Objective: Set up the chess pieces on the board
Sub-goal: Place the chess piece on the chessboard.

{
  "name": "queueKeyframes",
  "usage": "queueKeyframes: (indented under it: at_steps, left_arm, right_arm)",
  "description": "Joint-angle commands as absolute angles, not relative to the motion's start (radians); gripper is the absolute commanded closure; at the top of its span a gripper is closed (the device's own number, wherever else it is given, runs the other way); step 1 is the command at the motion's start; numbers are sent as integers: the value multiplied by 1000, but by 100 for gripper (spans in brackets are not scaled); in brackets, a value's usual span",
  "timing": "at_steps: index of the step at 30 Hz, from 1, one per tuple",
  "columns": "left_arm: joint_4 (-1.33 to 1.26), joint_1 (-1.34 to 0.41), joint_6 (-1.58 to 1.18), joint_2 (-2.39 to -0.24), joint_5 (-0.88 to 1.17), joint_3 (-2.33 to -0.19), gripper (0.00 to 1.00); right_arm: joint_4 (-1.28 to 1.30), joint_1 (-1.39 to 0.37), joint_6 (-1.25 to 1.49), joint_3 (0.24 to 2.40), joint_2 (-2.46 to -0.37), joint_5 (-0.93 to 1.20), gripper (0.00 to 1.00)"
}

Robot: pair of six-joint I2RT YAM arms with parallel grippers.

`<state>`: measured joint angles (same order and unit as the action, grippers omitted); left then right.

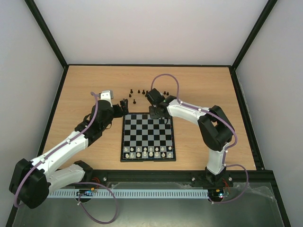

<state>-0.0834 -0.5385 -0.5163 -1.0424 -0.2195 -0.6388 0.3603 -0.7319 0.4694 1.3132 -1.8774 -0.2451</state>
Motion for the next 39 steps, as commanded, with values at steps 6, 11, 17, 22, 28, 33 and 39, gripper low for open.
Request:
queueKeyframes:
  at_steps: [6, 11, 17, 22, 28, 33, 39]
  left_arm:
    - [-83, -538, -517, -1057, -230, -650, 1]
    - [-83, -538, -517, -1058, -229, -649, 1]
    - [-83, -538, -517, -1060, -227, -650, 1]
    - [-83, -538, -517, -1061, -226, -650, 1]
    - [-82, -538, -517, -1058, -227, -651, 1]
    - [-83, -538, -517, -1058, -226, -650, 1]
    - [-81, -538, -517, -1054, -225, -651, 1]
  right_arm:
    - [368, -750, 485, 1308, -1894, -246, 97]
    - [367, -752, 485, 1317, -1907, -248, 97]
    - [370, -753, 484, 1327, -1930, -245, 97]
    - [369, -753, 483, 1331, -1939, -246, 97]
    - [366, -753, 483, 1333, -1948, -242, 96]
    - [365, -753, 481, 1337, -1955, -242, 96]
    - [368, -753, 480, 1342, -1962, -243, 96]
